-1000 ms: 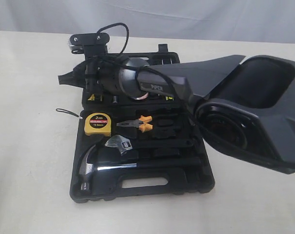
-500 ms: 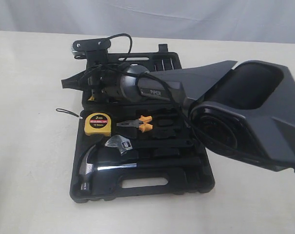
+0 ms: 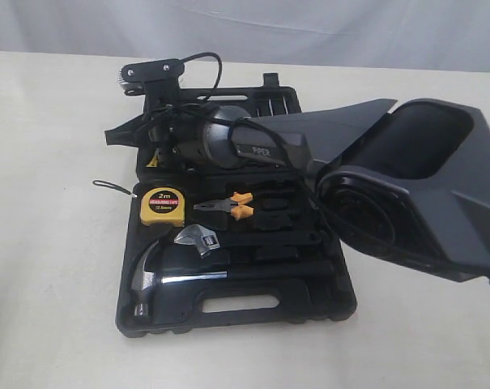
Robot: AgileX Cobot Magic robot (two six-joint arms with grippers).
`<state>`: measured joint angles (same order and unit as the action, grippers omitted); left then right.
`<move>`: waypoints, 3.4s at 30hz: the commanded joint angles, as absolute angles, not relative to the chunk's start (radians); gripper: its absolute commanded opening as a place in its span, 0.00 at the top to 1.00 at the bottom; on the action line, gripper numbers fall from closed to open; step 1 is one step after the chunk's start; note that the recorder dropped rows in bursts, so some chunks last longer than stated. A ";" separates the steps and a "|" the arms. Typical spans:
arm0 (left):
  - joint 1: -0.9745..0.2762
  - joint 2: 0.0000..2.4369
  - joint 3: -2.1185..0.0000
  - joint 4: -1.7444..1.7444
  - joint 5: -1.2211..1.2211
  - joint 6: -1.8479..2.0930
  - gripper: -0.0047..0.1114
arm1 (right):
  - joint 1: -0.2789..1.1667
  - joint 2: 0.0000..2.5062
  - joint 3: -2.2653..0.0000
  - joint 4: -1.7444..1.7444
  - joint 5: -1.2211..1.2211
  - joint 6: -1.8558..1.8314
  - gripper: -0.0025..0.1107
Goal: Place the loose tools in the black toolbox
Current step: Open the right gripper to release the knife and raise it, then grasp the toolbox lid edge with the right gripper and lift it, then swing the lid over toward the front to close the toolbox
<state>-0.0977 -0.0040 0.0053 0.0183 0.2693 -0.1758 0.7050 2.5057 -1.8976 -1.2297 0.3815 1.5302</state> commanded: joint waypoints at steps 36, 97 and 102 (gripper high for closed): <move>-0.103 0.000 0.000 0.023 0.270 -0.177 0.96 | 1.298 1.672 -1.296 -1.306 1.220 0.641 0.98; -0.103 0.000 0.000 0.014 0.270 -0.177 0.96 | 0.432 1.904 -1.193 -0.927 0.526 -0.147 0.98; -0.103 0.000 0.000 0.014 0.270 -0.177 0.96 | 0.432 2.015 -1.228 -0.996 0.504 -0.138 0.98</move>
